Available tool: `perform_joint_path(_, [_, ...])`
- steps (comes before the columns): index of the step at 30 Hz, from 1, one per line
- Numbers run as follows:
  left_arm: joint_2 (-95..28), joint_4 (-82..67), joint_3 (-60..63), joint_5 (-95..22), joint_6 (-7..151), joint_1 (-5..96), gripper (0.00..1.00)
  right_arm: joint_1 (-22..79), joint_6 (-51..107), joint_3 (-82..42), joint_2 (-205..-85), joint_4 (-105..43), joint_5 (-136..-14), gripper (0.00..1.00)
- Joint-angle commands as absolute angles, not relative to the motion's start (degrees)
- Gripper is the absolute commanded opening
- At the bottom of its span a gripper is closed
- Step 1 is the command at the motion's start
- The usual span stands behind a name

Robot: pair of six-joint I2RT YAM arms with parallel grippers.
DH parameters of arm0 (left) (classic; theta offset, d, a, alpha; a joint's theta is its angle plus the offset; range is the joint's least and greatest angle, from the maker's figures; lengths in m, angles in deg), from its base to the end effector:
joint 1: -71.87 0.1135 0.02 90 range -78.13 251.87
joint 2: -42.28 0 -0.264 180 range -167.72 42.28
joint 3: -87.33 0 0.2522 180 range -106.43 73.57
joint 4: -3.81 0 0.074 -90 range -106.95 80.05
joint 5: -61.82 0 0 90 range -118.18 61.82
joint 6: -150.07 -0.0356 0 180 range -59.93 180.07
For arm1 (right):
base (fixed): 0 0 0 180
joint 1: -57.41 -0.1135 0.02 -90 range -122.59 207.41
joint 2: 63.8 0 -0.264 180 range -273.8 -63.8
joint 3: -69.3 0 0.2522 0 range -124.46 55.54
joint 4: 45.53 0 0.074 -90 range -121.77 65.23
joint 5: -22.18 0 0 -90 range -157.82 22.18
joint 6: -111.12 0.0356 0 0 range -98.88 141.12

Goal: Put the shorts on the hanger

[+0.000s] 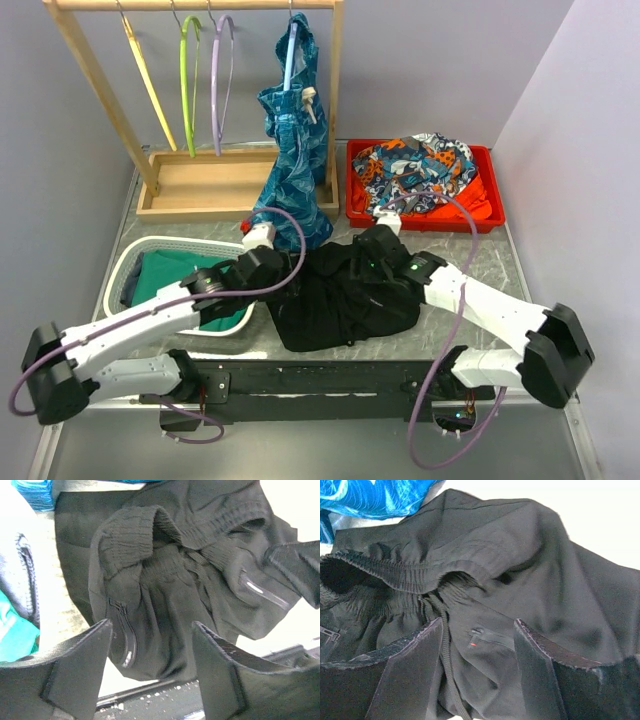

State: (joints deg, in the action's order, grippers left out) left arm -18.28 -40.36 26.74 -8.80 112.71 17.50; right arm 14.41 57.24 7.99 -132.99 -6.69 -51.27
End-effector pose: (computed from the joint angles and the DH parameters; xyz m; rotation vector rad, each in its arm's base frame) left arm 0.1376 -0.1716 0.2686 -0.1341 2.3504 -0.5601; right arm 0.1899 0.1632 0.2470 -0.0057 2.3678 0.3322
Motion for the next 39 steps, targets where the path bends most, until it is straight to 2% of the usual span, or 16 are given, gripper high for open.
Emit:
perform_joint_path(1, [-23.8, -44.2, 22.9, -3.8, 111.1, 16.9, 0.72, 11.8, 56.6, 7.4, -136.1, -12.7, -50.2, 0.67])
perform_joint_path(3, [-27.1, -43.8, 21.2, -1.3, 110.9, 16.9, 0.75, 11.2, 57.2, 7.5, -138.3, -12.4, -48.1, 0.67])
perform_joint_path(9, [-39.1, -46.0, 13.2, 5.4, 111.4, 16.9, 0.77, 11.0, 59.7, 10.6, -140.4, -13.0, -46.2, 0.59])
perform_joint_path(10, [-41.5, -46.3, 11.4, 7.2, 111.6, 17.0, 0.76, 11.0, 60.1, 11.6, -140.1, -13.3, -46.0, 0.44])
perform_joint_path(12, [-43.8, -47.2, 9.8, 8.6, 111.9, 17.2, 0.76, 11.0, 61.0, 12.4, -139.5, -13.0, -45.2, 0.29])
perform_joint_path(13, [-45.6, -47.3, 8.6, 9.2, 111.8, 17.5, 0.75, 11.0, 61.5, 13.0, -139.0, -12.9, -44.9, 0.14])
perform_joint_path(16, [-48.9, -47.6, 7.6, 10.1, 111.7, 18.5, 0.72, 11.0, 62.9, 14.2, -136.8, -11.0, -43.6, 0.00])
perform_joint_path(20, [-50.3, -46.3, 8.6, 9.6, 111.7, 19.6, 0.67, 11.1, 65.5, 17.3, -131.1, -7.9, -41.2, 0.00])
perform_joint_path(25, [-50.4, -45.5, 9.7, 10.3, 111.1, 20.5, 0.52, 11.4, 67.3, 20.1, -121.6, -5.5, -40.6, 0.00])
perform_joint_path(26, [-50.8, -45.7, 9.5, 10.6, 111.0, 20.6, 0.48, 11.3, 67.3, 20.0, -120.6, -5.1, -40.6, 0.00])
perform_joint_path(28, [-51.2, -46.2, 9.0, 10.9, 110.9, 20.8, 0.34, 11.4, 65.9, 19.6, -118.8, -5.5, -41.5, 0.01])
perform_joint_path(29, [-51.1, -46.2, 9.0, 10.8, 110.7, 20.8, 0.28, 11.4, 65.2, 19.4, -118.5, -6.4, -42.1, 0.04])
perform_joint_path(30, [-50.9, -46.0, 9.1, 10.4, 110.3, 20.8, 0.15, 11.4, 63.5, 19.0, -118.3, -7.2, -42.7, 0.07])
perform_joint_path(32, [-49.3, -45.8, 9.3, 9.4, 109.8, 20.7, 0.03, 11.4, 61.4, 18.5, -118.3, -10.7, -45.8, 0.17])
perform_joint_path(39, [-36.2, -47.0, 8.7, 2.7, 105.0, 20.8, 0.01, 11.3, 56.5, 14.2, -124.9, -17.0, -49.7, 0.46])
